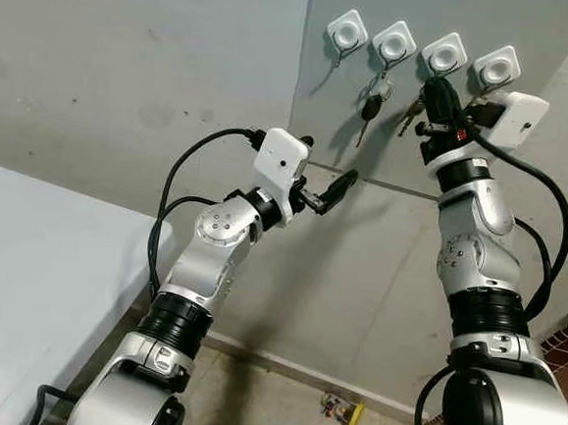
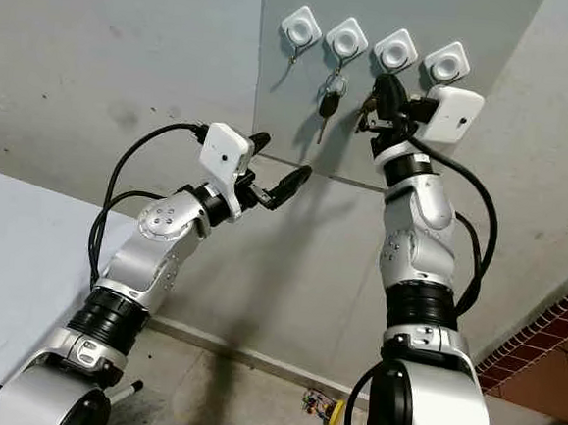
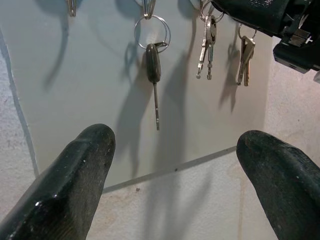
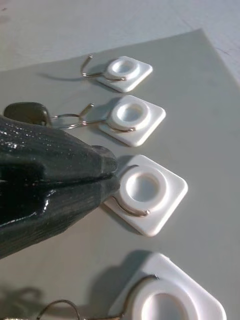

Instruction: Hang keys on a hook

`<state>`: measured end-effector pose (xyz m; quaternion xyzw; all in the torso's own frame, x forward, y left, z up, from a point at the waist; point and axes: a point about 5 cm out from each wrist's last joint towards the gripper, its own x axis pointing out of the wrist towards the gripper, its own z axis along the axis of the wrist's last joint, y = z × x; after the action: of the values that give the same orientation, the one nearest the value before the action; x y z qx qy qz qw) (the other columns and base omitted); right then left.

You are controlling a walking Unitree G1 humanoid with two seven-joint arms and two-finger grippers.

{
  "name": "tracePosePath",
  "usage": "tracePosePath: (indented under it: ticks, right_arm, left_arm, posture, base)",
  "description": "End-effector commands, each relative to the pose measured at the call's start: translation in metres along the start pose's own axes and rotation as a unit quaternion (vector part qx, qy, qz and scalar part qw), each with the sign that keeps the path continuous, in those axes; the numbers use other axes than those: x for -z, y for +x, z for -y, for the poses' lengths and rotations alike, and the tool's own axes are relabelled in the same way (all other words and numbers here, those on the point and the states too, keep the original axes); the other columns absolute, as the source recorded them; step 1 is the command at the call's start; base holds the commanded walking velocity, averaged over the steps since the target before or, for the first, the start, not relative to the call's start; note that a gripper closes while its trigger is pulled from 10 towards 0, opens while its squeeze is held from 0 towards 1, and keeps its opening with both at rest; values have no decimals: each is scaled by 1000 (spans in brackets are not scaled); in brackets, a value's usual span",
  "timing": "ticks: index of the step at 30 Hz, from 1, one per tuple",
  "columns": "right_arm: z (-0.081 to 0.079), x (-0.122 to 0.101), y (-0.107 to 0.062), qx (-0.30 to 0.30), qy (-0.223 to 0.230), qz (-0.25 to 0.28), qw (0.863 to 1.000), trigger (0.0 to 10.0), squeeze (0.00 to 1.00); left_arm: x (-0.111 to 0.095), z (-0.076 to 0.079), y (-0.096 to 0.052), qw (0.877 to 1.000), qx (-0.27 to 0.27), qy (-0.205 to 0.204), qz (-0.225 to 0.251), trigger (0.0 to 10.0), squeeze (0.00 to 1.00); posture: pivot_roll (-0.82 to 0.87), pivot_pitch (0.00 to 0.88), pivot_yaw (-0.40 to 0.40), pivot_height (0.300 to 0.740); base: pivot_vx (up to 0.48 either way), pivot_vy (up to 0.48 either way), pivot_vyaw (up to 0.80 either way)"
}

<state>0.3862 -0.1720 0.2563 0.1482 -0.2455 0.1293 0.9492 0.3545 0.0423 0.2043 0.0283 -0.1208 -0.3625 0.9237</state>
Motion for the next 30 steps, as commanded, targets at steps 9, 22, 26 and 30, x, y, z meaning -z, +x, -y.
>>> tracePosePath:
  ticks: [9,22,26,30]
  right_arm:
    - [7,-9,6,26,46,27,998,10000,0]
    - [16,2,3,67,89,3,994,10000,0]
    - [14,4,1,62,96,5,993,10000,1000]
    - [13,6,-2,58,83,4,995,10000,1000]
  left_arm:
    - [-13,1,7,1000,7,17,18,10000,0]
    - [-15,-1,8,1000,1,17,21,10000,0]
    - [-15,-2,8,1000,-3,18,22,10000,0]
    - [-15,-4,7,999,-11,22,23,10000,0]
  posture:
    - [-13,0,-41,740]
    - [-16,0,-42,740]
    - [-16,0,-42,740]
    - [-15,0,-45,740]
  base:
    - [0,0,0]
    - [0,0,0]
    - [0,0,0]
    - [0,0,0]
